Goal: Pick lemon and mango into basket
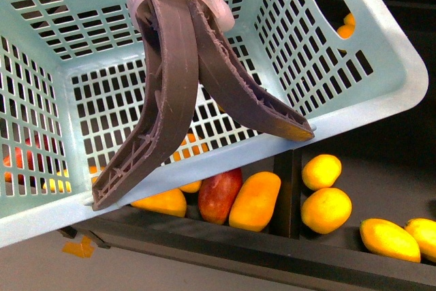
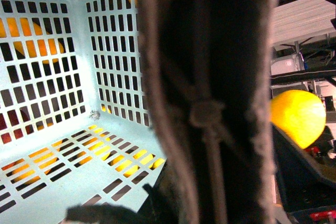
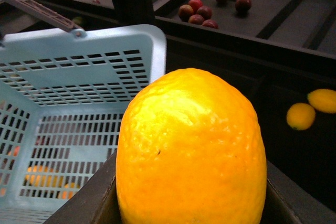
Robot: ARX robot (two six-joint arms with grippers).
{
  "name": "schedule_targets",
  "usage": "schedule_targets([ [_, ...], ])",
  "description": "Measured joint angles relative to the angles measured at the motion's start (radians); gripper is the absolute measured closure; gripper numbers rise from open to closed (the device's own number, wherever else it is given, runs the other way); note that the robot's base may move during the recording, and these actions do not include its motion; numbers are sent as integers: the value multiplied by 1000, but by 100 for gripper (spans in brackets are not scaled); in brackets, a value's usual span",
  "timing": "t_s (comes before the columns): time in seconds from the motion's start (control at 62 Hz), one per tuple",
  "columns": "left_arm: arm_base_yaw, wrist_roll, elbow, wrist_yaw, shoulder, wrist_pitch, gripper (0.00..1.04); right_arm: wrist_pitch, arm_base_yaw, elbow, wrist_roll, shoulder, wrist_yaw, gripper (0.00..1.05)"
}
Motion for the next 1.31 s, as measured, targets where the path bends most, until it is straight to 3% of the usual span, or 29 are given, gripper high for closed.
schedule_targets([
  [0.323, 0, 1, 0, 0, 0, 0, 100, 32, 164, 16, 48, 143, 110, 55],
  [0.435, 0, 0, 0, 1, 0, 0, 100, 33, 179, 27, 58, 167, 143, 38],
  [0.629, 0, 0, 0, 1, 0, 0, 100, 39, 148, 45, 117, 166, 169, 9],
  [0.758, 0, 0, 0, 0, 0, 0, 100, 5, 90, 45, 150, 106, 210, 9],
  [0.839, 0, 1, 0, -5, 0, 0, 101, -74, 11, 37, 129, -19, 272, 9],
  [0.952, 0, 0, 0, -3, 0, 0, 100, 171, -40, -81, 65, -136, 444, 24],
  [1.065, 0, 1, 0, 0, 0, 0, 100, 303, -69, -196, 43, -193, 431, 42],
  [1.258, 1, 0, 0, -1, 0, 0, 100, 329, -111, -331, 27, -274, 388, 71],
  [1.306, 1, 0, 0, -2, 0, 0, 101, 331, -126, -369, 25, -314, 372, 84],
])
